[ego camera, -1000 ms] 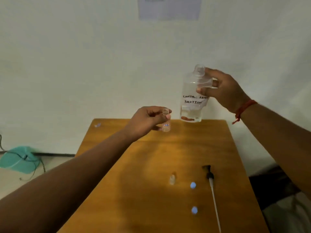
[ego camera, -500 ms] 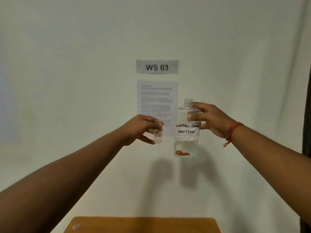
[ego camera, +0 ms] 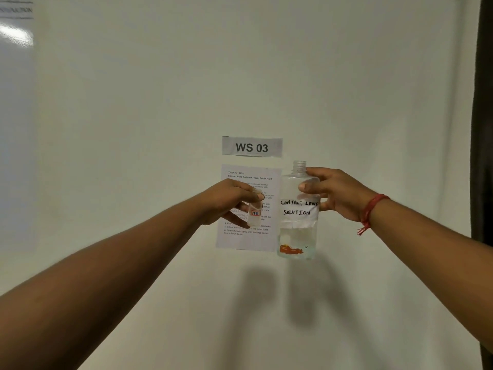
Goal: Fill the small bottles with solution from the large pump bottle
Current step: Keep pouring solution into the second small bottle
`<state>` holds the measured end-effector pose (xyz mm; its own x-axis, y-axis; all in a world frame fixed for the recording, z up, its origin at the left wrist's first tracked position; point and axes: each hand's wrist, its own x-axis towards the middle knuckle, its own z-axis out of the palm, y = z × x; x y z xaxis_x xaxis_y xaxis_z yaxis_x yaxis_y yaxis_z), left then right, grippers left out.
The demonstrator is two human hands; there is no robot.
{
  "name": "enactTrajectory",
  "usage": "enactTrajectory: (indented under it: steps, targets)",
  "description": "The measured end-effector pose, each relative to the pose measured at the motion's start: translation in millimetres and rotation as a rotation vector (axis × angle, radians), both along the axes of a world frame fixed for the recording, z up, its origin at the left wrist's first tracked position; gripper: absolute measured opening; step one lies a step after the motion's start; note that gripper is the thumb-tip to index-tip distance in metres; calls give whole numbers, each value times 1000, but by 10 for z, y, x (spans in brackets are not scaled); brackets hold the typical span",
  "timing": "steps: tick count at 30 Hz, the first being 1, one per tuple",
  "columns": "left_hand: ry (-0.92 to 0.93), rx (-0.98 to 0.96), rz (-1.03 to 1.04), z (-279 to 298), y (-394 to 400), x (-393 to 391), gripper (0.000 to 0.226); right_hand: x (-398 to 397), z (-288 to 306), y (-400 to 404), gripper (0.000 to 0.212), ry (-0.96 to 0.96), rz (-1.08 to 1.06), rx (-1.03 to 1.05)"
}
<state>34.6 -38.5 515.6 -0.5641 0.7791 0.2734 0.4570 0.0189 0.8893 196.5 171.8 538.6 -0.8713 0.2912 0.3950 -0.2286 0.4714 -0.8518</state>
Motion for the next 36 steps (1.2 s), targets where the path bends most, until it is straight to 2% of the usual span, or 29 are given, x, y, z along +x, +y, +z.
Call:
enactTrajectory:
  steps: [5, 10, 17, 23, 36]
  targets:
    - [-14, 7, -8, -55, -16, 14, 19, -24, -114, -49, 35, -15, -69, 187]
    - [-30, 8, -11, -161, -12, -1, 22, -105, -184, -137, 66, -74, -244, 591]
    - [-50, -1, -22, -290, 21, -18, 21, -179, -157, -278, 72, -138, -337, 1055]
    - [-40, -6, -16, -314, 33, -35, 18, -201, -117, -350, 71, -141, -356, 1235]
    - [-29, -4, -32, -338, 97, -45, 18, -223, -71, -412, 70, -139, -377, 1419]
